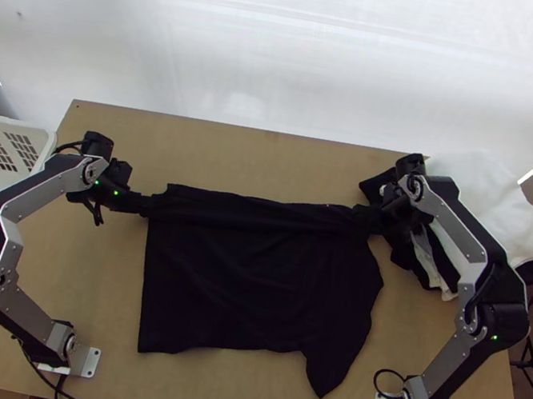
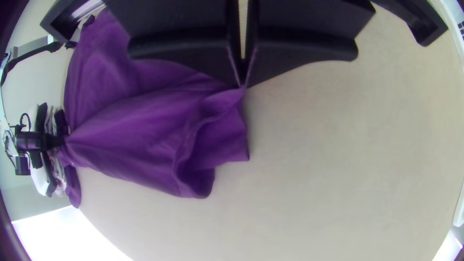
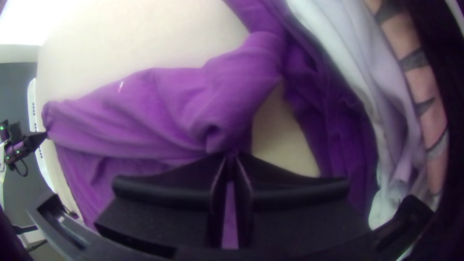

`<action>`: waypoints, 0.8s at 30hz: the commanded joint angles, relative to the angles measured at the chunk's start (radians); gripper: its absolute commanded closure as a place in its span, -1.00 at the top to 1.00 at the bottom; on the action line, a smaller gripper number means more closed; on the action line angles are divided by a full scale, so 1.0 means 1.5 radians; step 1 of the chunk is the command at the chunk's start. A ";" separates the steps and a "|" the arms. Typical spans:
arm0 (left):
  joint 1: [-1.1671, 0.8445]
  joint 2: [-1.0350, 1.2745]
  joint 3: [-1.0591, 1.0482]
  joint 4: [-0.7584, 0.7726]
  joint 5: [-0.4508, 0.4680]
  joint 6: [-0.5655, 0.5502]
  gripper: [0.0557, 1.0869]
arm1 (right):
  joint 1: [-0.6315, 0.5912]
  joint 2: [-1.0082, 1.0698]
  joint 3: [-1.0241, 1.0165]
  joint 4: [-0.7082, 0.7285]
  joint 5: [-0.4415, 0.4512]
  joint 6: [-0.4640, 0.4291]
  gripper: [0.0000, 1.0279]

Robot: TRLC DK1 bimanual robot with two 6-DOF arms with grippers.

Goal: Fold the t-shirt

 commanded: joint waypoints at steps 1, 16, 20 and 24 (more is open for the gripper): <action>-0.001 0.008 -0.001 -0.017 -0.009 0.023 -0.77 | 0.007 0.014 0.006 0.009 0.011 0.003 -0.75; -0.023 -0.252 0.012 -0.119 0.011 0.030 0.76 | 0.022 -0.305 -0.112 -0.216 0.026 0.077 0.20; -0.049 -0.321 -0.020 -0.144 0.015 0.020 0.76 | 0.049 -0.454 -0.286 -0.221 0.012 0.092 0.19; -0.073 -0.366 -0.040 -0.145 0.015 -0.014 0.76 | 0.066 -0.520 -0.433 -0.214 -0.030 0.099 0.19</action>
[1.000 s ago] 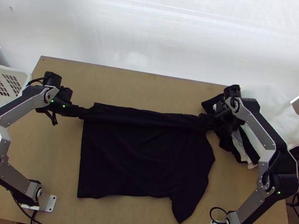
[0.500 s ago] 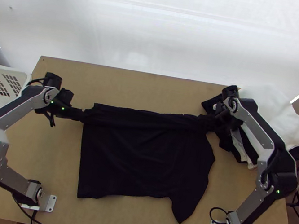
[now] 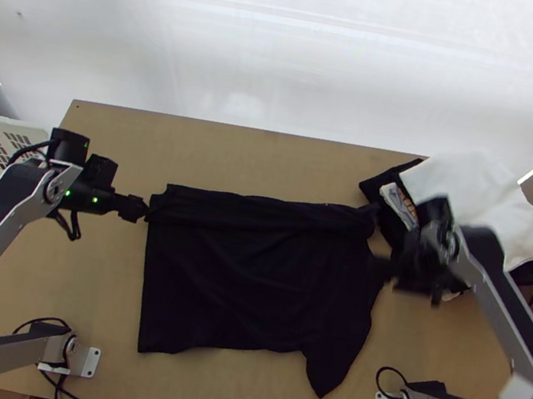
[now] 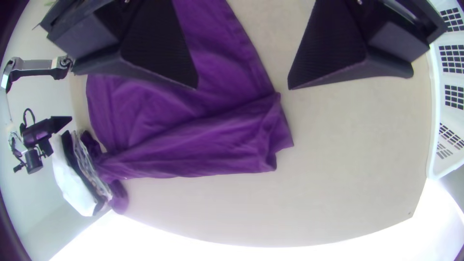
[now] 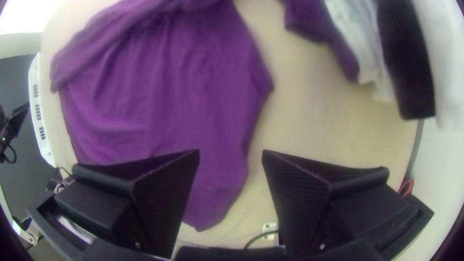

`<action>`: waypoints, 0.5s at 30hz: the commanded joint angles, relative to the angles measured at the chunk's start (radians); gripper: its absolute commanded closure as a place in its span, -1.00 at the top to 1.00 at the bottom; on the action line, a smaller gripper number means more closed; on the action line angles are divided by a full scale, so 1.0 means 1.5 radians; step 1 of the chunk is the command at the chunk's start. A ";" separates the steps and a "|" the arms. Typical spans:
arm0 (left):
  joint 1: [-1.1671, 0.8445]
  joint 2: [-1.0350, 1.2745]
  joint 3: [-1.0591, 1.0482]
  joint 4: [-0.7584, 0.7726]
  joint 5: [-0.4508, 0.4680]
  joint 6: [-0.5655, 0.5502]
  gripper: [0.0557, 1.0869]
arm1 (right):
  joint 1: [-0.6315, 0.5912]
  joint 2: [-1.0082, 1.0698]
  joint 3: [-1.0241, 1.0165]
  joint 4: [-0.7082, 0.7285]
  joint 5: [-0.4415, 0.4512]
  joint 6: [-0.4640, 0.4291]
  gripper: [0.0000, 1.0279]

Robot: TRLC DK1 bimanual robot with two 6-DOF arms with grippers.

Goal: Fold the t-shirt

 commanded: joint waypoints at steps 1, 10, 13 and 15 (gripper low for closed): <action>-0.037 -0.094 -0.029 -0.020 0.004 -0.046 0.76 | 0.023 -0.161 -0.243 -0.005 -0.057 0.025 0.18; -0.094 -0.119 -0.023 -0.022 0.003 -0.094 0.76 | 0.042 -0.131 -0.331 0.094 -0.136 -0.018 -0.28; -0.098 -0.119 -0.016 -0.022 0.003 -0.096 0.76 | 0.042 -0.076 -0.324 0.098 -0.136 -0.025 -0.26; -0.098 -0.119 -0.013 -0.023 0.003 -0.099 0.76 | 0.042 -0.063 -0.322 0.098 -0.135 -0.029 -0.26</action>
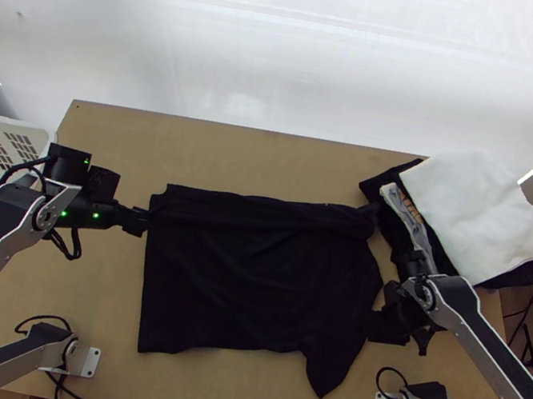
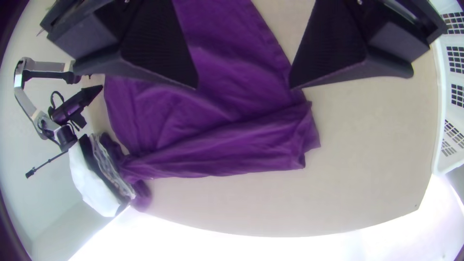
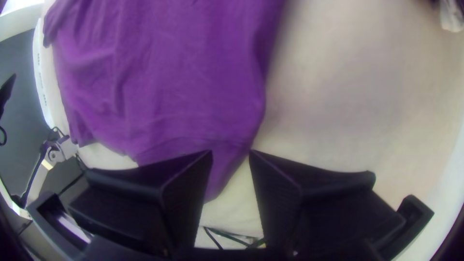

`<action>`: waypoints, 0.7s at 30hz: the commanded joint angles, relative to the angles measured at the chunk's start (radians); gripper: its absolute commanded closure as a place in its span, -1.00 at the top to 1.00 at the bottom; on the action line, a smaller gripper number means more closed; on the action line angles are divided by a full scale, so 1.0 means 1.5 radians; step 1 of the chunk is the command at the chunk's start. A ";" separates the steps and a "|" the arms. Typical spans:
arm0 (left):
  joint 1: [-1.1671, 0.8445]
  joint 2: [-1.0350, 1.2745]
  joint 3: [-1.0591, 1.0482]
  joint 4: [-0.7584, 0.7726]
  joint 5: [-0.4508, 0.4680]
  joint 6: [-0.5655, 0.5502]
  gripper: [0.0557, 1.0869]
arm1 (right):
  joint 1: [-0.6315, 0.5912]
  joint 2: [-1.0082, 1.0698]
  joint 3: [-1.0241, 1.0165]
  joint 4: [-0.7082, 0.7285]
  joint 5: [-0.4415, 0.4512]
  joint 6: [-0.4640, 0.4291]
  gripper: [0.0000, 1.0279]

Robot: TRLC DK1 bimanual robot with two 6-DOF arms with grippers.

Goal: Fold the t-shirt

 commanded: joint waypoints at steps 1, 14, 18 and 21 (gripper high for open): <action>-0.017 -0.012 0.010 -0.003 0.000 -0.016 0.76 | 0.006 0.050 -0.029 0.018 -0.018 -0.022 -0.26; -0.089 -0.045 -0.006 -0.185 -0.001 0.075 0.76 | 0.036 0.100 -0.018 0.021 -0.018 -0.040 -0.17; -0.141 -0.033 -0.018 -0.270 -0.002 0.137 0.72 | 0.044 0.106 -0.015 0.063 -0.017 -0.049 -0.89; -0.184 -0.028 -0.027 -0.322 -0.016 0.183 0.72 | 0.054 0.102 -0.017 0.068 -0.015 -0.053 -0.94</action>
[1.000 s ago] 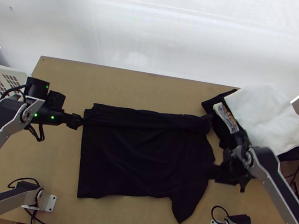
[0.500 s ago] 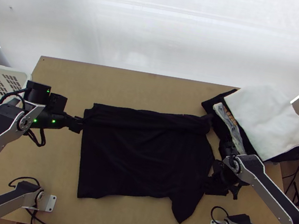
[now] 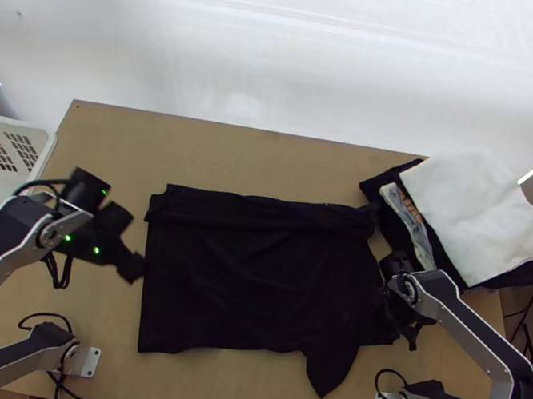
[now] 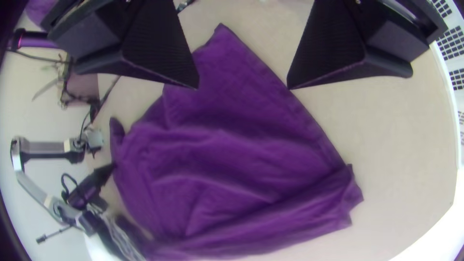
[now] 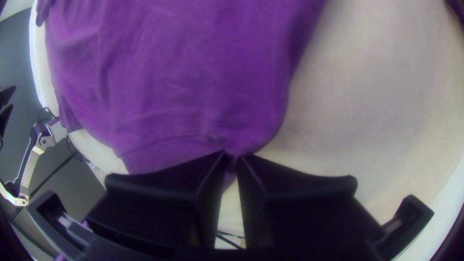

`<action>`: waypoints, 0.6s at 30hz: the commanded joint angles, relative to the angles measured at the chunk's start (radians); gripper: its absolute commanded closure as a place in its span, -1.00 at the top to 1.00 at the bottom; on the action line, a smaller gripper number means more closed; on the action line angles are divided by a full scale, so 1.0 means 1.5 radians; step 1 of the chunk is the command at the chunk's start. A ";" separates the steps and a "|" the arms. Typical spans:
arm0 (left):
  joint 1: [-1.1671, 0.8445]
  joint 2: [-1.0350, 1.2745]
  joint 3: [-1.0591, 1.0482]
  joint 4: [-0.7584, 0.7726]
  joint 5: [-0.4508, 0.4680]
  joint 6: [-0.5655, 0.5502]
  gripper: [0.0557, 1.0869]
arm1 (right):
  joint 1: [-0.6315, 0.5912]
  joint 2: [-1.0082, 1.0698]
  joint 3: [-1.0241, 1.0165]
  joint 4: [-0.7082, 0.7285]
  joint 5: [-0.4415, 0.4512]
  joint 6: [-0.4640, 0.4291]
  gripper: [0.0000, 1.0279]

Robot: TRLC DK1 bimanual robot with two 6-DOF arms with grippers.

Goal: Fold the t-shirt

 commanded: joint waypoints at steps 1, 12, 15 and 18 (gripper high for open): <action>-0.090 0.011 -0.018 -0.126 -0.018 0.105 0.72 | 0.021 0.010 0.003 0.024 0.002 -0.007 -0.94; -0.327 0.101 -0.140 -0.127 -0.125 0.116 0.72 | 0.021 0.010 0.011 0.024 0.006 0.000 -0.94; -0.397 0.119 -0.148 -0.099 -0.141 0.094 0.72 | 0.019 0.005 0.014 0.020 0.006 0.001 -0.94; -0.405 0.131 -0.147 -0.045 -0.142 0.080 0.72 | 0.019 0.003 0.018 0.020 0.006 0.005 -0.94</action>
